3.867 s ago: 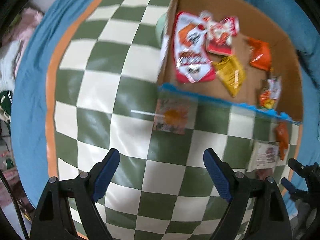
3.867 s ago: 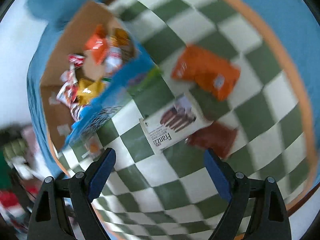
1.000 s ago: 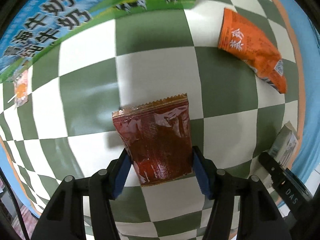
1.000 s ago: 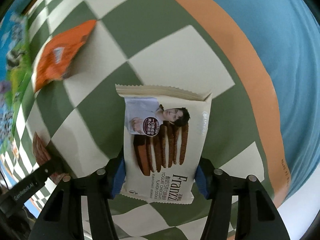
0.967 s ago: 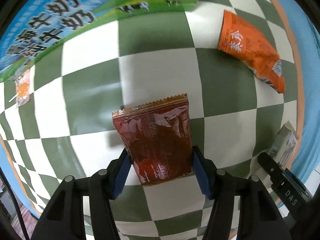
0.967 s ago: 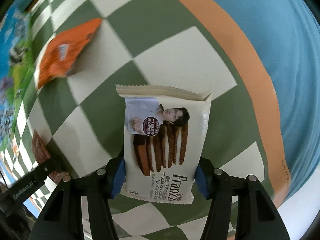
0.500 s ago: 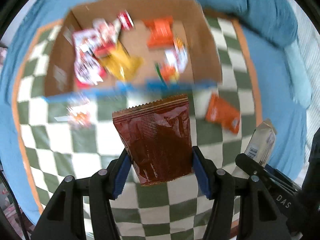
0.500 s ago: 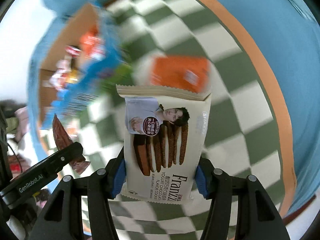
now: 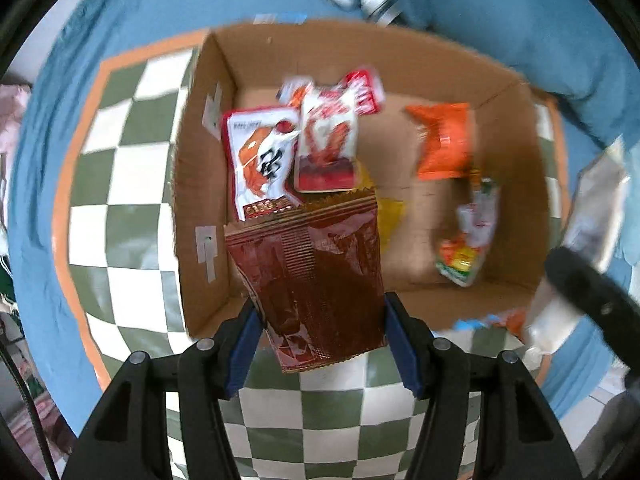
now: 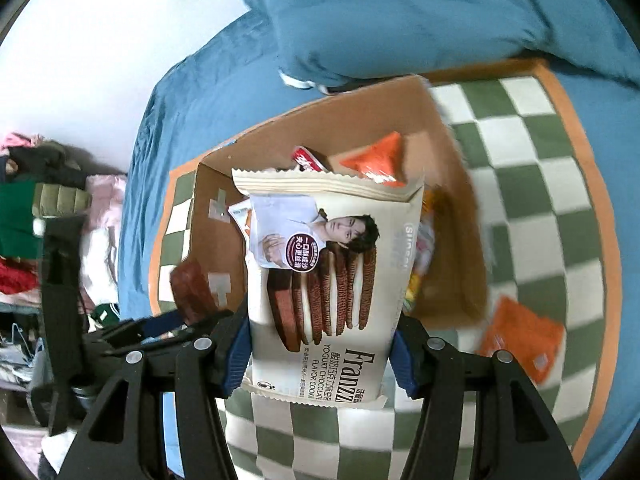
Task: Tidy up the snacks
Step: 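Carry both packets into the box and open both tools, then withdraw both tools from the box toward the lollipop and orange packet, then grasp the orange lollipop with left tool while right grasps orange chips packet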
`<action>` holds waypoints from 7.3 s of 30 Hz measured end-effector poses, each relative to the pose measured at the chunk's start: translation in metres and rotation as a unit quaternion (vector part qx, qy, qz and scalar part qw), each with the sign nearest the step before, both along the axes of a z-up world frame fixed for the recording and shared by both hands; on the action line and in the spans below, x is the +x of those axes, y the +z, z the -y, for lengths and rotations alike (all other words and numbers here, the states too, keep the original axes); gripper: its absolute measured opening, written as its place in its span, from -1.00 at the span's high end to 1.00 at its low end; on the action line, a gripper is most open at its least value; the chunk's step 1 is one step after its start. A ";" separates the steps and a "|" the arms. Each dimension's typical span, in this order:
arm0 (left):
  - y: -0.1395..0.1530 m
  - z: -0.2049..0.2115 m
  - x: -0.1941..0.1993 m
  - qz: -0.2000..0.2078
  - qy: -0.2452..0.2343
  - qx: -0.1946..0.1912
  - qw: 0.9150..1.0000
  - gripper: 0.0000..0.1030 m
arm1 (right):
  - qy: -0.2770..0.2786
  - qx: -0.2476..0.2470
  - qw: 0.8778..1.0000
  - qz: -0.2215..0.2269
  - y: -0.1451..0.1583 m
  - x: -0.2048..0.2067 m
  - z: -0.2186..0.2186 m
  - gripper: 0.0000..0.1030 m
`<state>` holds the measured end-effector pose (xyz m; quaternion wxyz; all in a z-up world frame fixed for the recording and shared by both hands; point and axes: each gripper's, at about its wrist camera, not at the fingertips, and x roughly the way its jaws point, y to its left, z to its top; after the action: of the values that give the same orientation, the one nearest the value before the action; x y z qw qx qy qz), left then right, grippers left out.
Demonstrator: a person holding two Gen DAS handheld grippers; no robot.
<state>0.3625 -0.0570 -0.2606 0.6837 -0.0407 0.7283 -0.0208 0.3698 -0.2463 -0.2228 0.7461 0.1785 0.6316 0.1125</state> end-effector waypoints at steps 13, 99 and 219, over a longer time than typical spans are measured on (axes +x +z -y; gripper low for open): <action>-0.075 -0.022 0.035 -0.068 0.000 0.000 0.998 -0.10 | 0.066 -0.076 0.994 -0.036 -0.090 0.081 -0.062 -0.18; -0.057 -0.095 -0.111 0.033 0.133 0.054 0.989 -0.88 | -0.133 -0.111 0.984 -0.046 -0.050 -0.099 0.092 -0.86; -0.145 0.036 -0.230 0.021 -0.341 0.175 0.924 -0.54 | -0.150 -0.074 0.971 -0.171 -0.158 -0.115 0.120 0.21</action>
<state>0.1323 -0.0930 -0.4056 0.6470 0.3305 0.6756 -0.1254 0.2551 -0.3663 -0.3809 0.6461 0.2326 0.7225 -0.0799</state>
